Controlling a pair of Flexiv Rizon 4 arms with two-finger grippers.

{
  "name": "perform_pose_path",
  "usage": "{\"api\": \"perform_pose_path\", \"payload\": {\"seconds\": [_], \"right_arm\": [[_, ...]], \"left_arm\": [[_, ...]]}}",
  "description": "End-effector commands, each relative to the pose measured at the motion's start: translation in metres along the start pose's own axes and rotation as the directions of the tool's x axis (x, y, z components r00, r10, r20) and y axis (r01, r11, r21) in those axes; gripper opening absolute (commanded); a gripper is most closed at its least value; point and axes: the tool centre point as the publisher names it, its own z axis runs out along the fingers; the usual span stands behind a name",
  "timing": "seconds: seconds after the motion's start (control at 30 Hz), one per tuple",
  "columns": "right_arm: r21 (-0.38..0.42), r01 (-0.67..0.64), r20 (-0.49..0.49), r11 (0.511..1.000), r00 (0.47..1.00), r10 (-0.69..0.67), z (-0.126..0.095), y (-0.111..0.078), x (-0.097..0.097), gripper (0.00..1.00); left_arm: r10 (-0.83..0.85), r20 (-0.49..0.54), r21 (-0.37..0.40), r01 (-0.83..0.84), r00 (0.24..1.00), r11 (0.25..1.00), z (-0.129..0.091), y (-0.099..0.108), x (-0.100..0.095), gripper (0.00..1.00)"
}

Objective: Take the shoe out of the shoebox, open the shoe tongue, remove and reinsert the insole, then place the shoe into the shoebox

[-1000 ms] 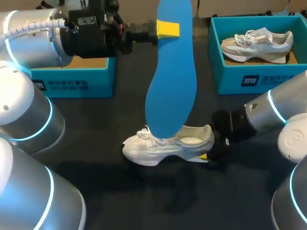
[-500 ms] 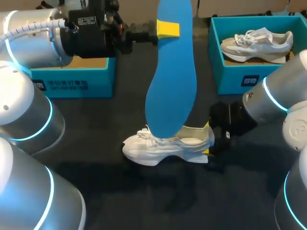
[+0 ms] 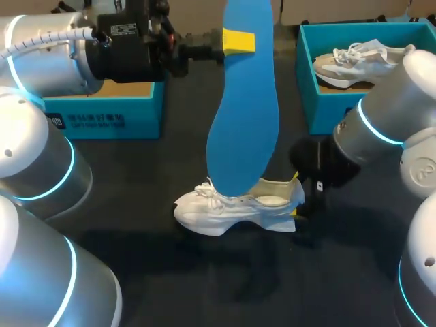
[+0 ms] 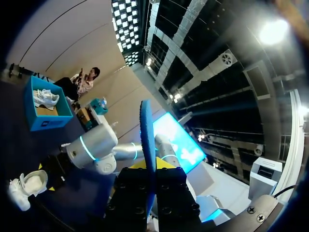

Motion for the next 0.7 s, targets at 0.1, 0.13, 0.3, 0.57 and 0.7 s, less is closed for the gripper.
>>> {"api": "perform_pose_path", "payload": {"seconds": [0.1, 0.13, 0.3, 0.57, 0.7], "right_arm": [[0.052, -0.002, 0.004, 0.999, 1.000, 0.001, -0.003, 0.002, 0.002, 1.00], [0.052, -0.002, 0.004, 0.999, 1.000, 0.001, -0.003, 0.002, 0.002, 1.00], [0.052, -0.002, 0.004, 0.999, 1.000, 0.001, -0.003, 0.002, 0.002, 1.00], [0.200, 0.016, -0.007, 0.980, 1.000, -0.015, 0.000, 0.010, -0.006, 1.00], [0.227, 0.029, -0.008, 0.973, 1.000, -0.028, -0.003, 0.015, -0.013, 1.00]], "left_arm": [[0.000, -0.002, 0.000, 0.000, 1.000, 1.000, 0.003, -0.001, -0.001, 0.00], [0.000, -0.002, 0.000, 0.000, 1.000, 1.000, 0.003, -0.001, -0.001, 0.00], [0.000, -0.002, 0.000, 0.000, 1.000, 1.000, 0.003, -0.001, -0.001, 0.00], [0.000, -0.002, 0.000, 0.000, 1.000, 1.000, 0.003, -0.001, -0.001, 0.00], [0.000, -0.002, 0.000, 0.000, 1.000, 1.000, 0.003, -0.001, -0.001, 0.00]]}}
